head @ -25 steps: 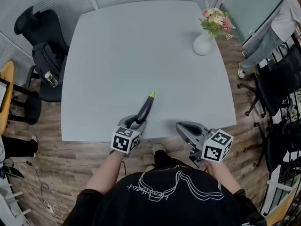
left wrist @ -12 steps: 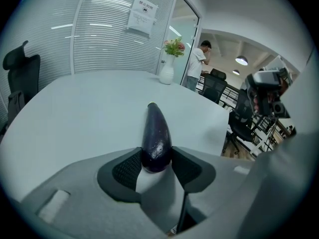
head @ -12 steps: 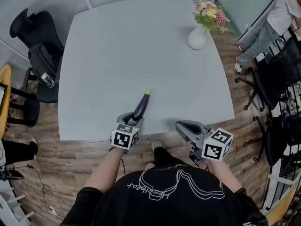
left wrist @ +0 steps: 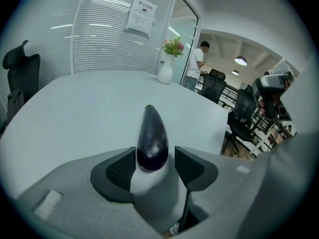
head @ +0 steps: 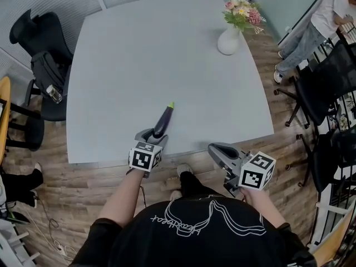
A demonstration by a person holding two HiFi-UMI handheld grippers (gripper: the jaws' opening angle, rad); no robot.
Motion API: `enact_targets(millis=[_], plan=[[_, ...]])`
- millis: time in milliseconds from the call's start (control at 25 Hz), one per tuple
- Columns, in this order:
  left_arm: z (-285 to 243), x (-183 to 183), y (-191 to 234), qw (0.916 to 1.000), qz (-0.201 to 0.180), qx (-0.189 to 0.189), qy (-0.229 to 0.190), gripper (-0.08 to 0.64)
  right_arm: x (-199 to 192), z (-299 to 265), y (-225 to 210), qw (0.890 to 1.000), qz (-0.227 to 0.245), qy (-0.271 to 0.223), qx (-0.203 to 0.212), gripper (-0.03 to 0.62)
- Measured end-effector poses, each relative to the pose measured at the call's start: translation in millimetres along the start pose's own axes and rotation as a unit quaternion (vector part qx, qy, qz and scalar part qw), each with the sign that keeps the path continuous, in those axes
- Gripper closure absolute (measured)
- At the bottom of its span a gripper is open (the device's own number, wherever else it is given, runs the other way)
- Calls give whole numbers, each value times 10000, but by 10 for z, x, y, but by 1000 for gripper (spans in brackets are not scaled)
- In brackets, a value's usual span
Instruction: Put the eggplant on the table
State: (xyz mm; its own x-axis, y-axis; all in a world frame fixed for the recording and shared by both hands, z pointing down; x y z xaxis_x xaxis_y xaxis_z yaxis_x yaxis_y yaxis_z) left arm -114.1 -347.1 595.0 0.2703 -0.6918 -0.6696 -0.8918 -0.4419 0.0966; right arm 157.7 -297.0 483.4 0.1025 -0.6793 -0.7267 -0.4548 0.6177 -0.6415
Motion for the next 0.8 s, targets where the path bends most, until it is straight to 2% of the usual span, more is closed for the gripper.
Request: enact_targets(millis=[160, 440, 680, 800], plan=[[82, -9, -16, 10000, -42, 18, -67, 300, -59, 41, 100, 10000, 13, 11, -24, 583], [592, 84, -80, 9986, 61, -22, -524, 291, -123, 91, 325, 9997, 196, -146, 91, 583], [1266, 57, -350, 9944, 220, -721, -741, 295, -160, 104, 640, 9978, 389, -376, 388, 583], [1628, 84, -512, 9846, 409, -1283, -1114, 298, -206, 100, 822, 9963, 527, -402, 542, 583]])
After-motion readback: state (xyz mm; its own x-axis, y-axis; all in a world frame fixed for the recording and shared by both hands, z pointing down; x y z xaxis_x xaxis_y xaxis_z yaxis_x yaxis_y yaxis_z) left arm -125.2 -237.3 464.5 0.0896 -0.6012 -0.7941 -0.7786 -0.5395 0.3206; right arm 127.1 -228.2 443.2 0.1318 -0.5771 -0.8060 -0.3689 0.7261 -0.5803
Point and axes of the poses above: the fingertips, and each gripper's own axes: z backward along the fingers, y to its left, x out of its top, the point moved 9 cm from there along z, backward along the fingers, and after that the axes turned 6 degrees about x, right-handed, at the moved point
